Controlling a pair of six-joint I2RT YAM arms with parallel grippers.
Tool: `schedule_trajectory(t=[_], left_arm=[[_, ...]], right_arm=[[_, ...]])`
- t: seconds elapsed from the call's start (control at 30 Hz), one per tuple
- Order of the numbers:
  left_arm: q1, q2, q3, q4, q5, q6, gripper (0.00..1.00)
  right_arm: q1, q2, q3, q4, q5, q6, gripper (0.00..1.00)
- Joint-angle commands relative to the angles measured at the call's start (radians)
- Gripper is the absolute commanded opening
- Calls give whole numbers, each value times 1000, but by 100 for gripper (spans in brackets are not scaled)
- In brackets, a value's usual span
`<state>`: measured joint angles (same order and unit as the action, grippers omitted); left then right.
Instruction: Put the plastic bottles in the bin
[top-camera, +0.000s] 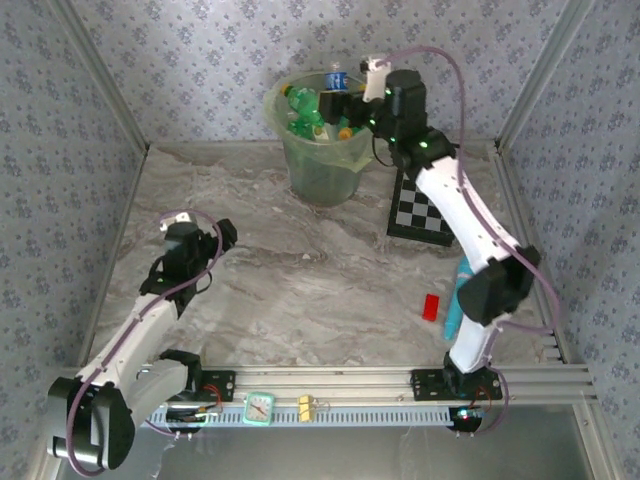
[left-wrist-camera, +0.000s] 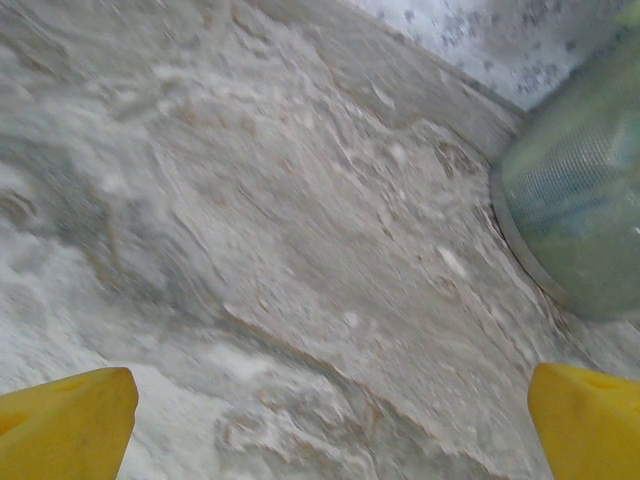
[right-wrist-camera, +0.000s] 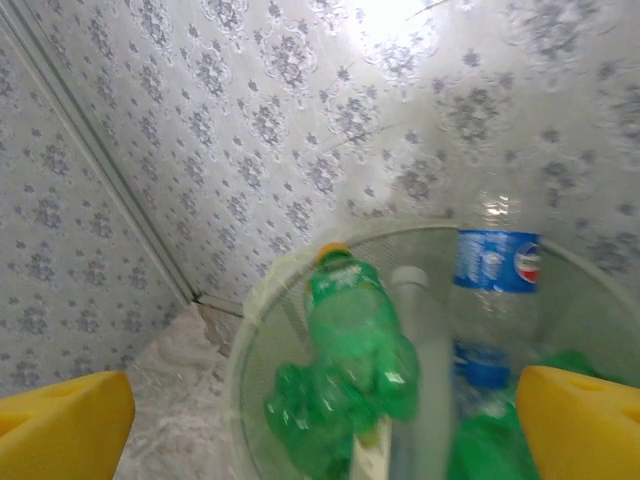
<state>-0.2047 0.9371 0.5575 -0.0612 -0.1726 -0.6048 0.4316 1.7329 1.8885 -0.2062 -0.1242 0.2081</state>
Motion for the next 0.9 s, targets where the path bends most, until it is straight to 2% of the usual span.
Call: schedule_trajectory(t=[0.0, 0.23, 0.4, 0.53, 0.6, 0.73, 0.87], left_arm=[[30, -15, 52, -9, -86, 109, 100], [104, 38, 37, 66, -186, 207, 100], [105, 130, 0, 226, -278, 295, 100], [104, 196, 18, 252, -336, 367, 100], [104, 210, 4, 270, -364, 376, 99], [105, 237, -51, 342, -399, 411, 98], [105, 296, -75, 408, -442, 462, 98]], right_arm=[[-15, -122, -170, 15, 90, -71, 100], [-54, -386, -596, -28, 256, -60, 100], [-100, -529, -899, 8, 361, -47, 100], [-175, -616, -1111, 60, 448, 4, 100], [-228, -641, -1204, 117, 466, 17, 100], [-289, -667, -1388, 345, 467, -44, 100], [-334, -652, -1466, 452, 447, -57, 100]])
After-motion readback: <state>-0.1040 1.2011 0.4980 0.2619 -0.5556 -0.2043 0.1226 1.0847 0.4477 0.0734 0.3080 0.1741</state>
